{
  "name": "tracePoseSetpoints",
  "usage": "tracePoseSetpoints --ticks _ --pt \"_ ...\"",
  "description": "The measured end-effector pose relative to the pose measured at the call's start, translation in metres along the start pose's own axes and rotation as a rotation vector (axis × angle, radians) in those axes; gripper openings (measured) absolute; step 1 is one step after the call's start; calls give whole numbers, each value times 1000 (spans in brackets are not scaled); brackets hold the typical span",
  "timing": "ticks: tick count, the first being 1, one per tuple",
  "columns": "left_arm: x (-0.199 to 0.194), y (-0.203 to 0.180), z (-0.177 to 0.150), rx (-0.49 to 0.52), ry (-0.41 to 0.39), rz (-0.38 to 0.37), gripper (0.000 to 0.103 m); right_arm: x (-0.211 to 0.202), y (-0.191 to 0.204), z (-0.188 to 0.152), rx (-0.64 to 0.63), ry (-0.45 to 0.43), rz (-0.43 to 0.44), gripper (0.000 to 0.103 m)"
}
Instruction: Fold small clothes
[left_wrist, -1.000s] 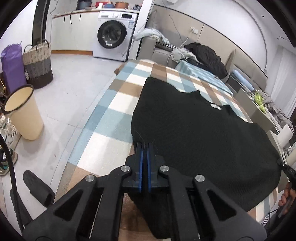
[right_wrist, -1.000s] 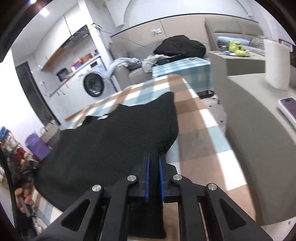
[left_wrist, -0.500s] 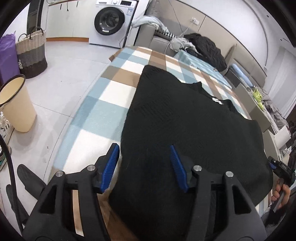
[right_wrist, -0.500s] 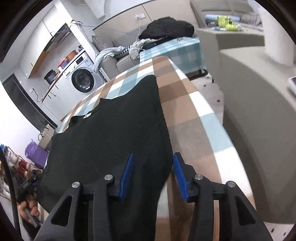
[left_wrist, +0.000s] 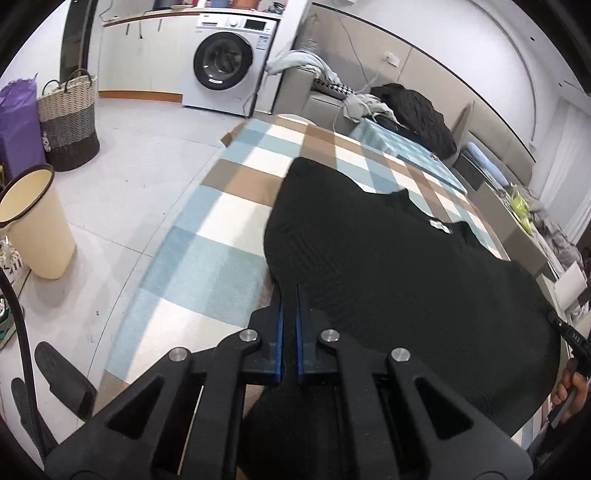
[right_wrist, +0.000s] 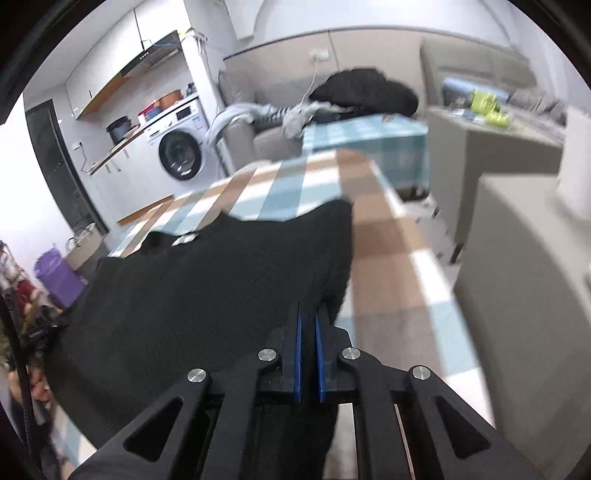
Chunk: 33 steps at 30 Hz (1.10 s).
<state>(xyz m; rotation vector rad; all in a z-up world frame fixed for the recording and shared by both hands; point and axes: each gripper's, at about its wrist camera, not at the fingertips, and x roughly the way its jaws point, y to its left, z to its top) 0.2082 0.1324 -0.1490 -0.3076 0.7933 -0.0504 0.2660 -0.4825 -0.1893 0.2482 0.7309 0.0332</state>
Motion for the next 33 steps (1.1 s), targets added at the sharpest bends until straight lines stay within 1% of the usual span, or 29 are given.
tracePoseSetpoints --ticks 1,4,7,8,9,11,12,13,14,16,18,19,20,21,24,26,28,30,31,33 --pt "4 3 0 -10 16 3 3 1 -3 1 5 1 -25 6" --pt "12 7 -4 -27 41 10 3 17 -11 -1 26 62 -45 6" --pt "11 7 -7 -37 68 4 3 28 -14 -6 48 119 -53 7" --pt "8 7 -7 -38 72 13 4 29 -14 -7 61 136 -42 11" --pt "5 7 -8 -35 71 18 5 25 -15 -8 77 133 -35 13" --pt "-8 8 -10 -35 59 22 9 9 -14 -9 91 102 -36 23" --pt "-15 9 -12 -34 54 23 12 -1 -12 -10 90 86 -26 26" --pt "-22 9 -15 -34 50 24 18 -13 -9 -12 90 67 -9 31" --pt "-28 9 -18 -34 48 29 22 -26 -4 -14 90 48 5 37" --pt "-44 9 -27 -36 41 41 42 -46 7 -18 79 20 35 46" --pt "-59 10 -37 -51 33 40 54 -63 20 -26 79 1 75 51" --pt "-67 11 -43 -61 30 32 55 -68 26 -30 87 0 95 58" --pt "-75 12 -51 -78 32 21 56 -71 35 -35 89 12 134 61" --pt "-80 12 -59 -98 38 6 57 -74 41 -40 92 17 164 61" --pt "-91 13 -82 -140 69 -55 57 -74 64 -53 79 32 209 62" --pt "-94 15 -93 -175 71 -75 57 -70 78 -59 61 46 236 62" --pt "-91 16 -98 -194 80 -61 57 -64 88 -65 65 63 266 62" --pt "-87 14 -98 -202 82 -57 57 -54 97 -71 74 103 302 62" --pt "-85 12 -97 -203 76 -55 57 -50 104 -74 58 120 312 62" --pt "-79 5 -94 -185 65 -48 57 -45 113 -76 32 131 302 62"
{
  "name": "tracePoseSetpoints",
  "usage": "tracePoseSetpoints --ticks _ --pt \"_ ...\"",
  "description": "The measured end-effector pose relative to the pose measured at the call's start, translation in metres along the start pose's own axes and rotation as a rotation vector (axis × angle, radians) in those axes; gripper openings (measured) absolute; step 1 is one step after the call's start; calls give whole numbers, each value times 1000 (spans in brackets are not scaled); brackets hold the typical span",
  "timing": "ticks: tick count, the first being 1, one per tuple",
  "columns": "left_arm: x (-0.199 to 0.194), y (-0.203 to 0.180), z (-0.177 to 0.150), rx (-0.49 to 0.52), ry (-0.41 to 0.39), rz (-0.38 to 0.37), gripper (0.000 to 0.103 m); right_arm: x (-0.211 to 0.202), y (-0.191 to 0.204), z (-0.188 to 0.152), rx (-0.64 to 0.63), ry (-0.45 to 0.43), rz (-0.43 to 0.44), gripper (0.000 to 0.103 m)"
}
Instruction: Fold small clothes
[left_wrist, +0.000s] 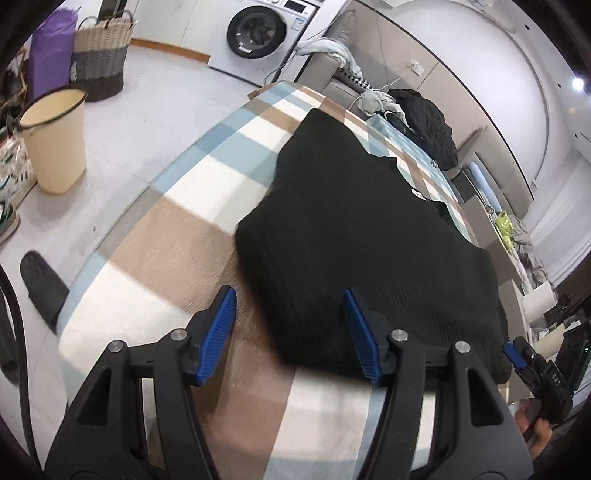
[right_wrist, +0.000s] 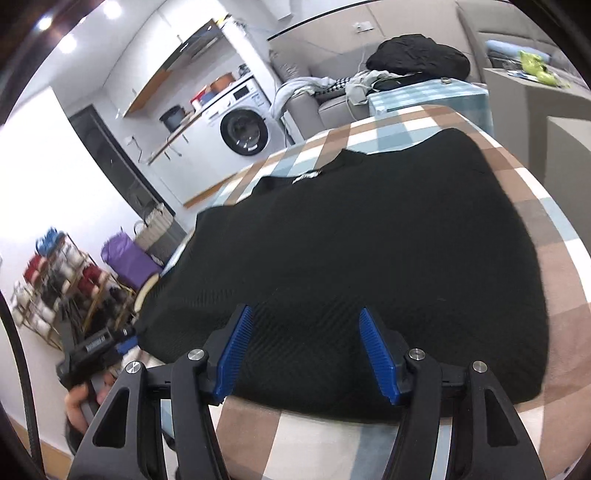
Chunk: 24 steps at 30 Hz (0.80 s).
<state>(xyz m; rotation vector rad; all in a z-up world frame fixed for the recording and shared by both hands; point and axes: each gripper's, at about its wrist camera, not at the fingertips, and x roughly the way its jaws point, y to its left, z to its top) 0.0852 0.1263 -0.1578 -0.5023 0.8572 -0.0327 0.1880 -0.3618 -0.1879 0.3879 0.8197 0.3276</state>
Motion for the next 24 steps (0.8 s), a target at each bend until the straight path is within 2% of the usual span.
tracePoseSetpoints --ticks 3,4,5,6,7,9,13,15,17,20,24 --pt "11 -10 4 12 -12 15 57 14 12 -4 -19 31 9 62" --pt "15 -13 6 6 -11 13 53 17 16 -5 -29 38 9 62" --pt "17 -15 8 -3 -6 2 46 22 19 -5 -42 45 7 62" --pt "20 -16 10 -15 -5 0 25 26 24 -5 -54 47 1 62" --pt "23 -18 13 -16 -17 6 12 30 29 -6 -65 52 -4 62" --pt "18 -17 14 -50 -77 7 6 40 36 -7 -82 72 -8 62" --pt "2 -24 16 -7 -125 -4 6 56 55 -6 -141 92 -34 62" --pt "0 -25 15 12 -120 -1 6 66 64 -4 -174 103 -66 61" --pt "-1 -22 13 6 -110 -1 6 80 73 -3 -192 120 -129 50" --pt "-2 -20 11 -6 -109 -9 6 92 83 -3 -221 114 -150 40" --pt "-7 -24 14 6 -115 -20 6 104 87 -7 -255 136 -161 38"
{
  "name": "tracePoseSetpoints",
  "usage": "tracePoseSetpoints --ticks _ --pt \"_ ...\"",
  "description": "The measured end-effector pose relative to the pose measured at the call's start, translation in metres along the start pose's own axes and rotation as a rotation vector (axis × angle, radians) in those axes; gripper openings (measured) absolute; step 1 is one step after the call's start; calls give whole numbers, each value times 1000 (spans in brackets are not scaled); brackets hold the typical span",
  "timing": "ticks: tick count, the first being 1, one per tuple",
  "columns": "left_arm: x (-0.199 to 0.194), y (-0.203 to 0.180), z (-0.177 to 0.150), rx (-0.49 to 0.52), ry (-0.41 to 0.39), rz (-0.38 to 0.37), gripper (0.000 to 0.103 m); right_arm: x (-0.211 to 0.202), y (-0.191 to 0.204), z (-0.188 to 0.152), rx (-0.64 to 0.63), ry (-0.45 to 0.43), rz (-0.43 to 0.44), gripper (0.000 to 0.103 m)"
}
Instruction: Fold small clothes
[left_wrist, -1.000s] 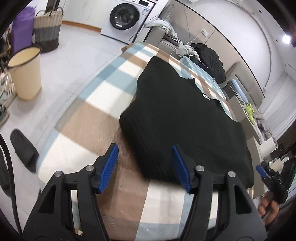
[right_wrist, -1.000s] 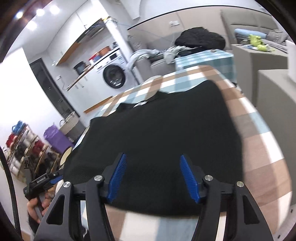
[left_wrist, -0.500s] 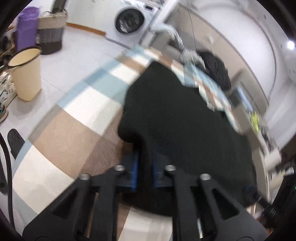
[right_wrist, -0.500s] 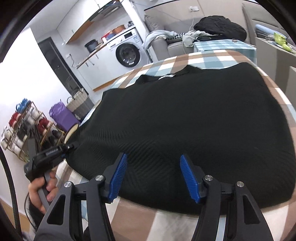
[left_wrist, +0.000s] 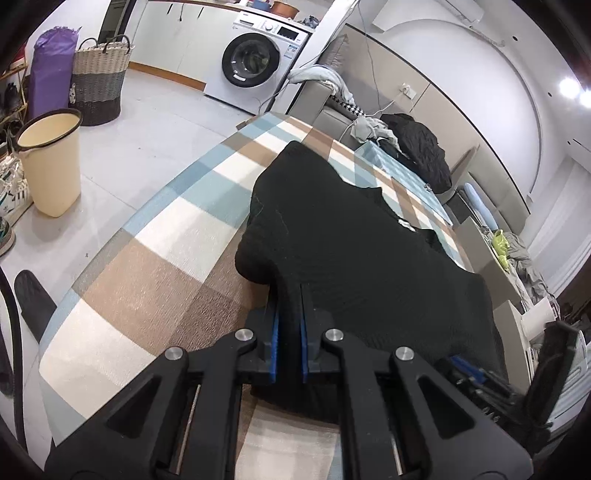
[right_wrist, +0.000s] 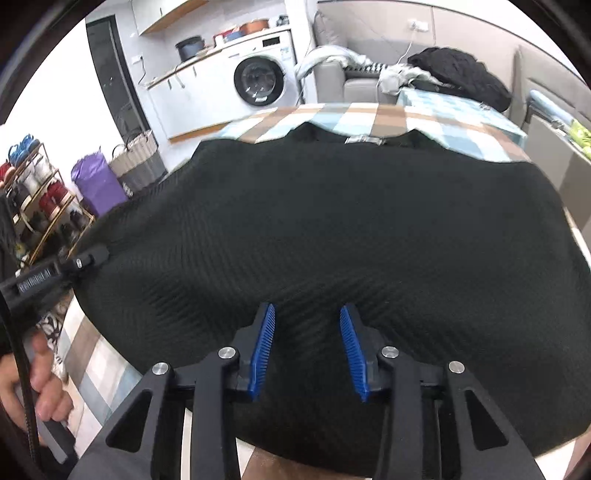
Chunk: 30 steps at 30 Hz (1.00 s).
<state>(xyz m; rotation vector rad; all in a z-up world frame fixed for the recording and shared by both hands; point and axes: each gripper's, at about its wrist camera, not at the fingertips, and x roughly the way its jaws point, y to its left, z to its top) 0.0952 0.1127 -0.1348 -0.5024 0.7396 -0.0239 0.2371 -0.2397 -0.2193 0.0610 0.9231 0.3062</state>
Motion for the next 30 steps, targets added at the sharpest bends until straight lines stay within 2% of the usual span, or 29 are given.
tracePoseSetpoints --ticks 5,9,12,15,17,18,19,24,28,30 --pt "8 8 -2 -39 37 2 8 3 -5 -3 21 -2 25 38" --pt "18 8 -3 -7 55 32 40 1 -7 -5 25 -10 47 38" --pt "31 3 -4 24 84 45 41 1 -8 -4 37 -11 60 38" --pt "42 -3 -2 46 81 74 41 0 -8 -5 42 -15 69 38" --pt "48 -6 1 34 80 71 27 0 -9 -5 39 -18 72 38" --pt "49 -8 2 37 79 74 13 0 -10 -5 40 -19 73 38" --pt "50 -11 3 45 74 80 10 0 -10 -5 44 -19 74 38" --pt "38 -17 7 67 24 66 8 2 -2 -1 29 -23 80 38" --pt "28 -25 13 94 4 49 7 7 7 -1 -14 -28 49 38" --pt "21 -38 18 134 -23 42 7 7 3 -1 8 -25 76 38"
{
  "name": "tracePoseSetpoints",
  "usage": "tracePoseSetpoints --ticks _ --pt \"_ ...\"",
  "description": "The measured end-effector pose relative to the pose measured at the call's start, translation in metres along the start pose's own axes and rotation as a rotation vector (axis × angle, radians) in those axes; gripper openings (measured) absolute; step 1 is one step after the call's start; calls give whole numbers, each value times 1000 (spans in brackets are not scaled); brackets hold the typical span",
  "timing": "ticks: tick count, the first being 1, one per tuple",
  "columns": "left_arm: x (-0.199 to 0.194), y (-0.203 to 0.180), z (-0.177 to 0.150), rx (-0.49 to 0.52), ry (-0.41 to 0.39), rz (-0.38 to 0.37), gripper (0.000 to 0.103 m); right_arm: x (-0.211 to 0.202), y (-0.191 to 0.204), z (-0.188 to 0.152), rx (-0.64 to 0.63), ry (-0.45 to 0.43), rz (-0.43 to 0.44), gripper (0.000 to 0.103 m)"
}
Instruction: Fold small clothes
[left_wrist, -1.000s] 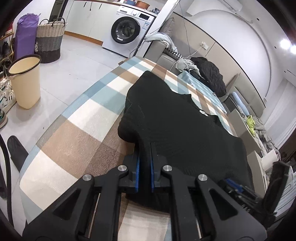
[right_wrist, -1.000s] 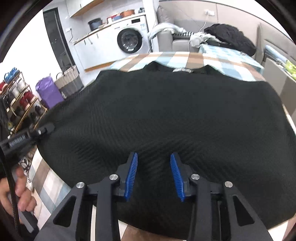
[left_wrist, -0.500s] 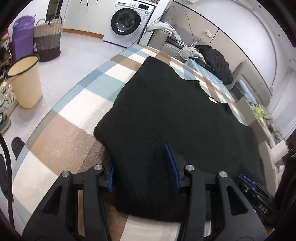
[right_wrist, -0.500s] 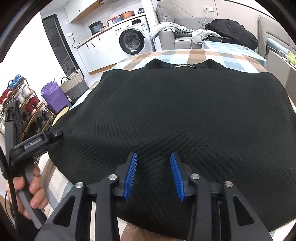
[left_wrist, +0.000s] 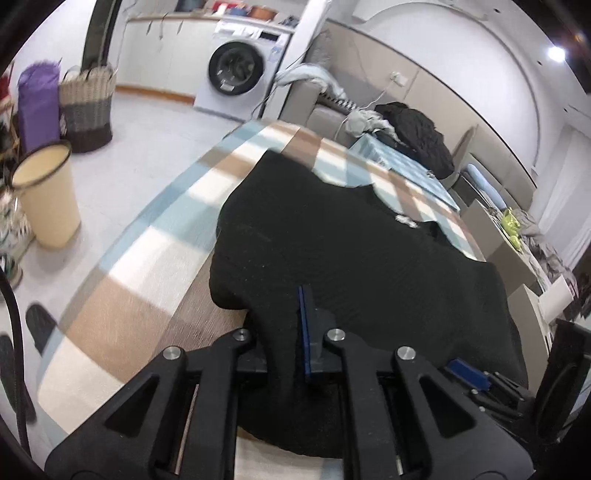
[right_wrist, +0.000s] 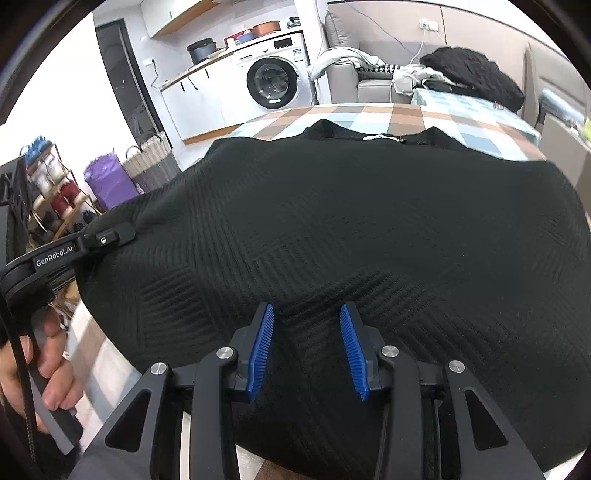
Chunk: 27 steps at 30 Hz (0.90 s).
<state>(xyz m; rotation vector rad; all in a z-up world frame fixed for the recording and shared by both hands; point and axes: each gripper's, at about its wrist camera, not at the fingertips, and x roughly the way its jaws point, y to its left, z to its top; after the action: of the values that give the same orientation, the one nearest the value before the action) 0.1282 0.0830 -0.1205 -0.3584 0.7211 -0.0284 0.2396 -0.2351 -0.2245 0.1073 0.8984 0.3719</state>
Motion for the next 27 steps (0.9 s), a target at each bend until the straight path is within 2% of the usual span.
tracePoseSetpoints --ticks 4,8,11,12,14,17,18,20,22,24,27 --pt "-11 -43 21 132 -57 -44 6 -9 -17 0 92 6 73 39" --pt "-13 -106 37 273 -87 -136 6 -33 -33 -3 136 -28 47 39" --pt "-3 -169 36 400 -69 -233 6 -65 -55 -11 188 -72 1 39" --pt "1 -189 32 431 -54 -266 6 -76 -65 -13 211 -85 -22 39" --pt "15 -233 16 529 28 -352 6 -98 -85 -20 257 -117 -83 40" --pt "35 -268 -18 602 168 -455 7 -119 -112 -31 320 -133 -163 40" --pt "39 -270 -28 598 207 -479 8 -124 -122 -35 344 -127 -183 40" --pt "41 -264 -43 573 251 -493 18 -128 -134 -40 369 -114 -214 40" --pt "37 -246 -48 527 274 -500 37 -130 -141 -42 379 -112 -215 41" --pt "29 -222 -46 466 267 -499 47 -131 -143 -41 390 -118 -170 41" --pt "12 -180 -37 384 233 -459 51 -124 -142 -35 405 -125 -74 41"
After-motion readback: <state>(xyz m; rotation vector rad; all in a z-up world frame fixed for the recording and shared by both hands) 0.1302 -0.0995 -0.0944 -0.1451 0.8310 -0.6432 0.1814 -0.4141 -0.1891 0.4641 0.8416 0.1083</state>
